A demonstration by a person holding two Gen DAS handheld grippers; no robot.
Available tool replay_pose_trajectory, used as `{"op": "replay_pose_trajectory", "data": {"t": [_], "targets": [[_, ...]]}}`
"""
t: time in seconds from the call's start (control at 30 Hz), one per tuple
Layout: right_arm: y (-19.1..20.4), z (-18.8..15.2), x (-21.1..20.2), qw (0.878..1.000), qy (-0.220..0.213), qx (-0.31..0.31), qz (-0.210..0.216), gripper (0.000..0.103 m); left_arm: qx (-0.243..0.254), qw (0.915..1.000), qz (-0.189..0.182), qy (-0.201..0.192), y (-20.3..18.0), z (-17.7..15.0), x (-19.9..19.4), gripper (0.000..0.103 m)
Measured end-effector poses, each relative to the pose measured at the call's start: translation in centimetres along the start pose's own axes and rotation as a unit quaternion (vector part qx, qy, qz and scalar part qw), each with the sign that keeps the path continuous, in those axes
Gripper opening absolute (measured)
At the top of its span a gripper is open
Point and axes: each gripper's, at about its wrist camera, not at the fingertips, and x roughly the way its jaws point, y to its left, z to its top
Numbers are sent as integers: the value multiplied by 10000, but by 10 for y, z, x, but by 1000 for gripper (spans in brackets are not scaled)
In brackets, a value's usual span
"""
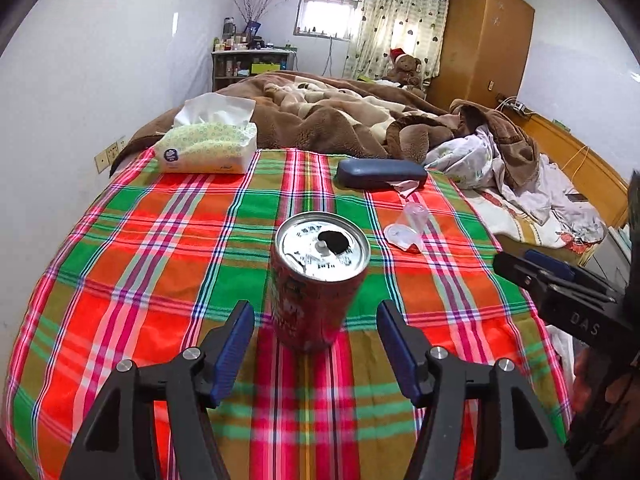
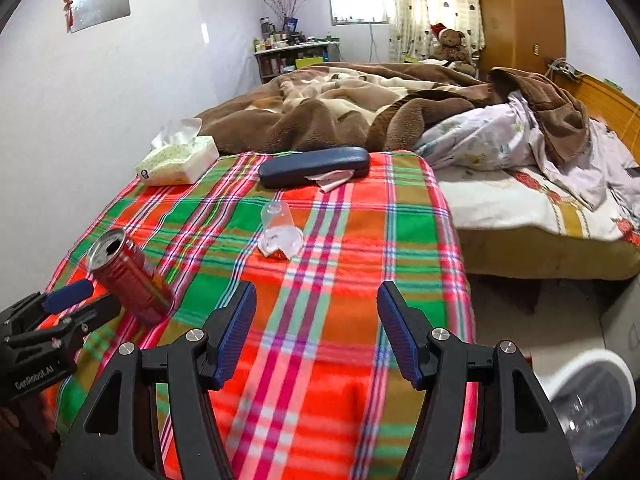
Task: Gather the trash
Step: 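Grasp the red soda can with the left tool while the right tool grasps the clear plastic cup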
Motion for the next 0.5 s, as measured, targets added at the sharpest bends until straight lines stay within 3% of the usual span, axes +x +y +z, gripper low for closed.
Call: {"op": "replay_pose_trajectory", "data": {"t": [0.5], "targets": [[23,25,57,9985,198,-449,236,64,104,9999,63,41,5,14,34,63]]}}
